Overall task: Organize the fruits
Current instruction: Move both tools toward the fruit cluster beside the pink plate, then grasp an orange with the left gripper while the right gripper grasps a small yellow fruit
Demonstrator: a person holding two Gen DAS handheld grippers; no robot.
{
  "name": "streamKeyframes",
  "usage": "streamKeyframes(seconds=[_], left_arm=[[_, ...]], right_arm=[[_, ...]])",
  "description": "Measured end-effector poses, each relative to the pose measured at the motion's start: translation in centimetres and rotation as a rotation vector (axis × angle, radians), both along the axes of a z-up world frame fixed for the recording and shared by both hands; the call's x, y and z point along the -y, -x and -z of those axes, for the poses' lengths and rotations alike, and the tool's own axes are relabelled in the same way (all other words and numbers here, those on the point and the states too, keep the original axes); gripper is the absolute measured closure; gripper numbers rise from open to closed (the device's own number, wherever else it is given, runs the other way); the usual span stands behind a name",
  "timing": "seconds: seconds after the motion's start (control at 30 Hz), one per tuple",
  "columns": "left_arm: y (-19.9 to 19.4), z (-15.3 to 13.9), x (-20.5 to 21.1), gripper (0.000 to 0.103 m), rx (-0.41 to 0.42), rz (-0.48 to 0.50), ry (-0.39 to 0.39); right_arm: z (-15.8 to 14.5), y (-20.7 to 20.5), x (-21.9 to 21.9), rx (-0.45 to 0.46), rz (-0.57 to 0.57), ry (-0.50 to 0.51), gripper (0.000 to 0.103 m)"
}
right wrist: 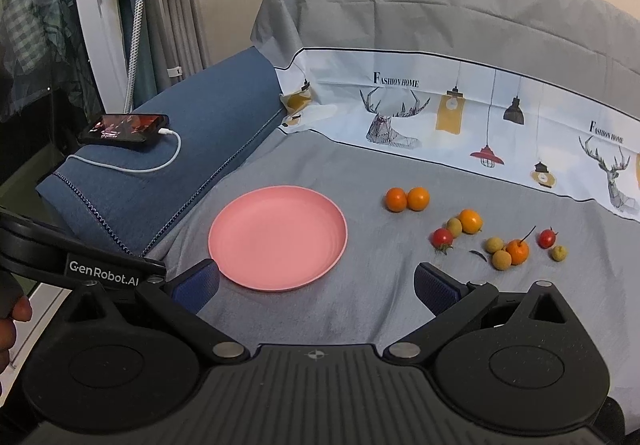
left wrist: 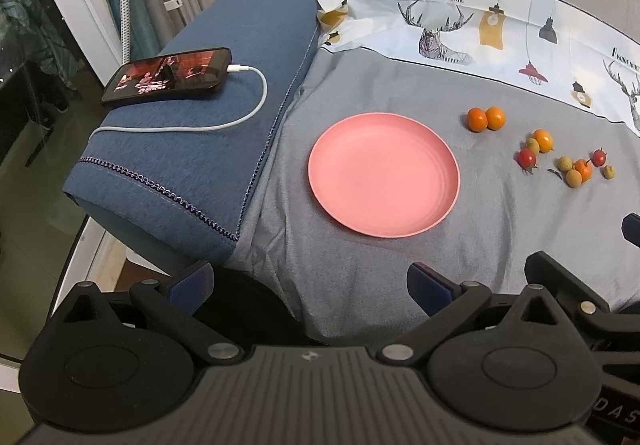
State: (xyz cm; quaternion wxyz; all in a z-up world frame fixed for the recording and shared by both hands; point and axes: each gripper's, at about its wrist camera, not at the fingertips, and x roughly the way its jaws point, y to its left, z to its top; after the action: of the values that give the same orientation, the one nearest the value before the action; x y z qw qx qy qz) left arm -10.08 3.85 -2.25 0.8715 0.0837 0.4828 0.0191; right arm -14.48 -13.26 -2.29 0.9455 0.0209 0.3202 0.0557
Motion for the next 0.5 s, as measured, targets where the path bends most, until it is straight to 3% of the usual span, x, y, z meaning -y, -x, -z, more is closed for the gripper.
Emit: streamKeyframes(seconds=[0.33, 0.5], left_arm=[[-1.3, 0.6, 4.2, 0.000, -0.026, 0.117, 0.009], [-4.4, 1.0, 7.6, 0.000, -0.056, 0.151, 0.119]], right_arm=[[1.9, -0.8, 5.8, -0.028, 0.189, -0.103, 0.001], [3.6, -1.1, 11.3, -0.015, 0.354, -0.115, 0.001]])
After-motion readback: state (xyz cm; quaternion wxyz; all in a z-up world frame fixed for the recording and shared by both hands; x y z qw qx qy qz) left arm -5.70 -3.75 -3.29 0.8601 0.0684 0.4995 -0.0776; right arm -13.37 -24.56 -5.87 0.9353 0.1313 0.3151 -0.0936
